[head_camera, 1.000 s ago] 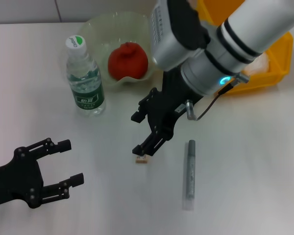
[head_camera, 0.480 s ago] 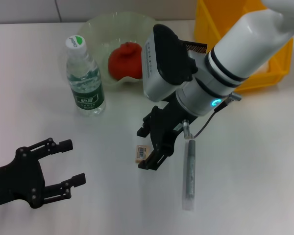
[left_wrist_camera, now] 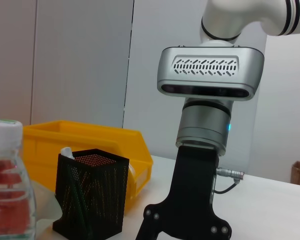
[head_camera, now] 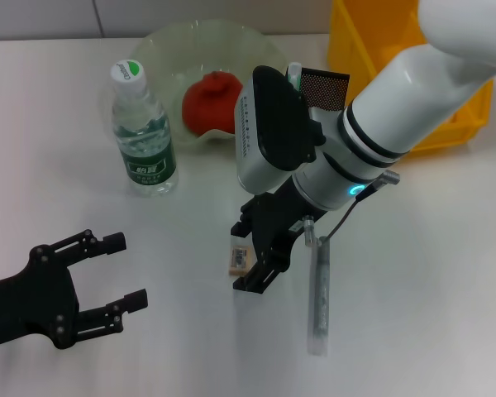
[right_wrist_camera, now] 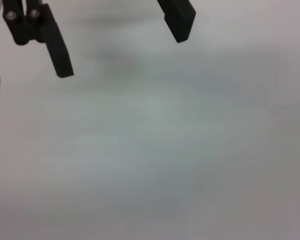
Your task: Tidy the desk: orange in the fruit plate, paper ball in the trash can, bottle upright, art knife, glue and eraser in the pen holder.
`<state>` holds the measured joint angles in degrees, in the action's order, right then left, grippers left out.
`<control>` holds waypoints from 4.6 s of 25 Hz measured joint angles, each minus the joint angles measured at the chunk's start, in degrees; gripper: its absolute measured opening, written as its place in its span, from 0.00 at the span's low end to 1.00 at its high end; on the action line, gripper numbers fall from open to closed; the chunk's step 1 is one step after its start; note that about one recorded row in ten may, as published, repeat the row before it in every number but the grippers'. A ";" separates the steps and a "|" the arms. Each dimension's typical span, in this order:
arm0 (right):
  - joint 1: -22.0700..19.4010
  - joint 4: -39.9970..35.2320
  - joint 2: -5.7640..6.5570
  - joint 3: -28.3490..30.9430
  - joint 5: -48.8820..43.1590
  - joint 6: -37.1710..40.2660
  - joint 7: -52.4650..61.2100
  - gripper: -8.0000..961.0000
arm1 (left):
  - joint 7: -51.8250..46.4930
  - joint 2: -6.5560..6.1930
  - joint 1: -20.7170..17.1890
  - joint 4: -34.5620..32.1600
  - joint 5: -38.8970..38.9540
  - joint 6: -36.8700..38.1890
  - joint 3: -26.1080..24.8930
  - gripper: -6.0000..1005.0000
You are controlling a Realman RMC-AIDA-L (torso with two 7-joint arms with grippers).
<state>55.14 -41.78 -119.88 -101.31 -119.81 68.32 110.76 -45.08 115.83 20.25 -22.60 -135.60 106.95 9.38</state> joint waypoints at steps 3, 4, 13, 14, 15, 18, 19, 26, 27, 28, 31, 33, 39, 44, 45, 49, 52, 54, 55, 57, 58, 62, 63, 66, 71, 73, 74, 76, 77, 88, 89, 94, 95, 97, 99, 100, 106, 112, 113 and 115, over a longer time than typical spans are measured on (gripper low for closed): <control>-0.03 0.10 0.00 -0.33 0.51 -0.35 -0.01 0.81 | 0.00 0.01 0.05 0.01 0.00 -0.10 0.00 0.80; -0.04 0.13 0.00 -0.41 0.69 -0.42 -0.09 0.81 | 0.00 0.01 0.05 0.02 0.00 -0.24 0.02 0.80; -0.04 0.36 0.00 -0.55 0.70 -0.98 -0.29 0.81 | 0.00 0.34 0.14 -0.38 -0.01 -0.25 0.03 0.80; -0.04 0.37 0.00 -0.55 0.70 -1.00 -0.29 0.81 | 0.00 0.38 0.14 -0.43 -0.02 -0.12 0.03 0.80; -0.04 0.38 0.00 -0.56 0.70 -1.00 -0.29 0.81 | 0.00 0.38 0.14 -0.43 -0.02 -0.12 0.03 0.80; -0.04 0.38 0.00 -0.56 0.70 -1.00 -0.31 0.81 | 0.00 0.38 0.28 -0.43 -0.02 -0.02 0.03 0.80; -0.04 0.38 0.00 -0.56 0.70 -1.00 -0.31 0.81 | 0.00 0.38 0.32 -0.43 -0.02 -0.02 0.03 0.80; -0.04 0.87 0.00 -0.56 0.68 -1.00 -0.34 0.81 | 0.00 0.54 0.65 -0.31 0.05 0.01 0.03 0.80; -0.04 0.89 0.00 -0.56 0.67 -1.01 -0.35 0.81 | 0.00 0.54 0.67 -0.29 0.07 0.01 0.03 0.80; -0.04 0.98 0.00 -0.56 0.65 -1.06 -0.36 0.81 | 0.00 0.54 0.69 -0.27 0.10 0.01 0.03 0.80; -0.03 1.01 0.00 -0.56 0.64 -1.09 -0.37 0.81 | 0.00 0.54 0.78 -0.21 0.14 0.01 0.03 0.80; -0.04 1.01 0.00 -0.56 0.63 -1.09 -0.38 0.81 | 0.00 0.54 0.86 -0.18 0.15 0.01 0.02 0.80; -0.03 1.00 0.00 -0.56 0.63 -1.19 -0.43 0.80 | 0.00 0.54 1.03 -0.16 0.43 0.01 0.03 0.80; -0.04 1.00 0.00 -0.56 0.63 -1.32 -0.46 0.80 | 0.00 0.53 1.25 -0.25 0.62 0.01 0.02 0.80; -0.11 1.00 0.00 -0.60 0.63 -1.62 -0.46 0.80 | 0.00 0.53 1.35 -0.23 0.62 0.00 0.02 0.80; -0.18 1.06 0.00 -1.32 0.63 -1.89 -0.45 0.80 | 0.00 0.53 1.49 -0.18 0.62 0.00 0.02 0.80; -0.20 1.19 0.00 -1.42 0.63 -1.98 -0.39 0.71 | 0.00 0.53 1.61 -0.16 0.64 0.00 0.02 0.80; -0.20 1.22 0.00 -1.42 0.63 -1.99 -0.36 0.65 | 0.00 0.53 1.62 -0.16 0.68 0.01 0.02 0.80; -0.21 1.23 0.00 -1.42 0.64 -1.99 -0.33 0.62 | 0.00 0.53 1.62 -0.15 0.77 0.00 0.02 0.80; -0.21 1.25 0.00 -1.43 0.64 -2.00 -0.24 0.41 | 0.00 0.53 1.63 -0.09 1.23 0.01 0.02 0.80; -0.21 1.26 0.00 -1.44 0.64 -2.00 -0.23 0.41 | 0.00 0.53 1.64 -0.09 1.31 0.06 0.02 0.80; -0.21 1.24 0.00 -1.44 0.64 -2.00 -0.16 0.41 | 0.00 0.53 1.64 -0.09 1.40 0.21 0.02 0.80; -0.21 1.22 0.00 -1.44 0.64 -2.00 -0.14 0.41 | 0.00 0.53 1.64 -0.10 1.40 0.23 0.02 0.80; -0.22 1.06 0.00 -1.45 0.64 -1.94 -0.01 0.41 | 0.00 0.53 1.64 -0.15 1.40 0.33 0.03 0.80; -0.56 0.39 -0.01 -1.11 1.18 -1.60 0.01 0.41 | 0.00 0.53 1.64 -0.28 1.40 0.36 0.03 0.80; -0.98 -0.50 0.02 -0.85 2.03 -0.99 -0.15 0.41 | 0.00 0.53 1.64 -0.32 1.40 0.36 0.02 0.80; -0.98 -0.50 0.02 -0.85 2.03 -0.99 -0.15 0.41 | 0.00 0.53 1.64 -0.32 1.40 0.36 0.02 0.80; -2.27 -2.72 0.34 -0.38 2.35 0.39 -0.14 0.41 | -0.01 0.53 1.64 -0.37 1.39 0.36 0.02 0.80; -2.27 -2.72 0.34 -0.38 2.35 0.39 -0.14 0.41 | -0.05 0.50 1.64 -0.39 1.40 0.36 0.02 0.80; -14.39 -9.07 0.51 13.76 7.40 5.28 -11.17 0.41 | -0.18 0.11 1.37 -0.32 2.07 0.35 0.02 0.80; -16.44 -8.71 0.57 15.89 10.68 6.50 -14.85 0.40 | -0.20 0.09 1.33 -0.13 2.10 0.35 0.02 0.80; -19.39 -7.37 0.57 19.52 16.15 8.64 -21.38 0.40 | -0.12 0.21 1.23 0.06 2.16 0.35 0.02 0.80; -20.84 -5.15 0.58 21.40 19.74 10.13 -25.99 0.40 | -0.12 0.34 1.21 0.08 2.18 0.35 0.02 0.80; -21.40 -3.45 0.61 22.51 21.90 11.00 -29.08 0.40 | -0.14 0.38 1.22 0.08 2.19 0.35 0.03 0.80; -22.55 5.95 0.63 27.01 29.03 13.83 -41.06 0.40 | -0.40 0.48 1.27 0.15 2.26 0.35 0.02 0.80; -22.55 5.95 0.63 27.01 29.03 13.83 -41.06 0.40 | -0.40 0.48 1.27 0.15 2.26 0.35 0.02 0.80; -22.62 15.81 0.62 31.44 33.46 16.93 -51.69 0.40 | -0.66 0.91 1.00 0.27 3.31 0.35 0.02 0.80; -22.77 22.36 0.47 36.96 33.77 19.21 -58.98 0.40 | -0.83 1.26 0.91 0.28 3.52 0.21 0.02 0.80; -22.78 22.75 0.46 37.32 33.80 19.28 -59.49 0.40 | -0.83 1.28 0.91 0.28 3.58 0.17 0.03 0.80; -22.89 23.28 0.45 37.88 33.88 19.83 -60.10 0.40 | -0.85 1.37 0.98 0.28 3.68 0.17 0.03 0.80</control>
<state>32.25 -18.50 -119.43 -63.43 -85.94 88.15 50.67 -45.93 117.19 21.23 -22.32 -131.92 107.13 9.41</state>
